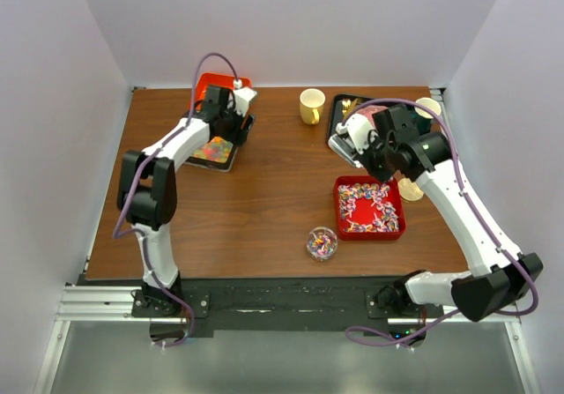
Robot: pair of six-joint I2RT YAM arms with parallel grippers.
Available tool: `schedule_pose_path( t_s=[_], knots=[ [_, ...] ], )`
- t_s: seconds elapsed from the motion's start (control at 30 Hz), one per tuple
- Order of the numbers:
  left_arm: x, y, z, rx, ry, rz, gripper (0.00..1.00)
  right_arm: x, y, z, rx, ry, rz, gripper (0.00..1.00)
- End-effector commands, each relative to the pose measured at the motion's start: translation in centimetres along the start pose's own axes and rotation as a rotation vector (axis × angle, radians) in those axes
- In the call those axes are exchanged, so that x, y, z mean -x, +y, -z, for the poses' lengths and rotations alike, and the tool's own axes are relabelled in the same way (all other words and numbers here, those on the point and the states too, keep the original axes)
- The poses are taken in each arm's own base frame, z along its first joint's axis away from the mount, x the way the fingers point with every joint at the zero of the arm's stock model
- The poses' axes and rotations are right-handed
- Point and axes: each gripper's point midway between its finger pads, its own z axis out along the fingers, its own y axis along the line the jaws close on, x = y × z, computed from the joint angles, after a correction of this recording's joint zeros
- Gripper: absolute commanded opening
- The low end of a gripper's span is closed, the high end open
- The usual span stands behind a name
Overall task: Pack the candies
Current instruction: Move the storage box to the center of the board.
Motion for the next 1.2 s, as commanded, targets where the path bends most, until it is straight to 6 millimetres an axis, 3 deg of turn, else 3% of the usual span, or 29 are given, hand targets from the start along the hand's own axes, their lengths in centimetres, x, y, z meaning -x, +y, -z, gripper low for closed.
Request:
schedule_pose_path(
  t_s=[0.0, 0.07, 0.2, 0.33, 0.43, 0.5, 0.53, 0.57, 0.63, 0.67, 0.73, 0.77, 0.93, 1.17],
  knots=[
    [-3.2, 0.0, -2.4, -0.007, 0.124, 0.036, 0.70, 2.6, -1.5, 1.2, -0.049, -0.110, 0.047, 0.00],
    [-4.6, 0.2, -3.2, 0.011, 0.161, 0.042, 0.70, 2.7, -1.4, 0.6, -0.048, -0.113, 0.032, 0.00],
    [-5.7, 0.0, -2.5, 0.004, 0.182, 0.031, 0.63, 3.4, -0.8, 0.9, -0.006, -0.136, 0.024, 0.00],
    [-5.7, -1.3, -1.2, -0.077, 0.178, 0.014, 0.36, 3.6, -1.4, 0.6, -0.030, -0.131, 0.033, 0.00],
    [-6.4, -2.9, 0.2, -0.130, 0.175, -0.016, 0.26, 3.7, -1.5, 0.3, -0.024, -0.117, 0.059, 0.00],
    [-7.9, -4.3, 1.0, -0.167, 0.208, -0.050, 0.21, 3.9, -1.5, -0.4, -0.012, -0.103, 0.070, 0.00],
    [-7.5, -4.9, 1.9, -0.188, 0.186, -0.082, 0.18, 4.1, -1.7, -0.8, -0.012, -0.104, 0.074, 0.00],
    [-8.9, -6.0, 2.4, -0.216, 0.209, -0.099, 0.17, 4.4, -1.6, -1.1, -0.002, -0.105, 0.079, 0.00],
    [-8.9, -7.4, 3.8, -0.272, 0.183, -0.167, 0.14, 5.3, -1.8, -1.7, 0.010, -0.111, 0.078, 0.00],
    [-10.4, -9.0, 4.4, -0.317, 0.210, -0.201, 0.14, 5.8, -1.7, -1.9, 0.023, -0.118, 0.081, 0.00],
    [-10.8, -11.1, 5.7, -0.375, 0.190, -0.314, 0.13, 6.6, -1.9, -2.6, 0.030, -0.123, 0.096, 0.00],
    [-12.2, -12.0, 6.1, -0.403, 0.211, -0.345, 0.13, 6.8, -2.1, -2.8, 0.030, -0.124, 0.112, 0.00],
    [-14.1, -17.1, 8.6, -0.591, 0.161, -0.585, 0.13, 7.1, -2.6, -4.1, 0.022, -0.111, 0.172, 0.00],
    [-15.1, -20.8, 9.5, -0.676, 0.117, -0.784, 0.14, 6.2, -2.7, -4.8, 0.020, -0.075, 0.209, 0.00]
  ],
)
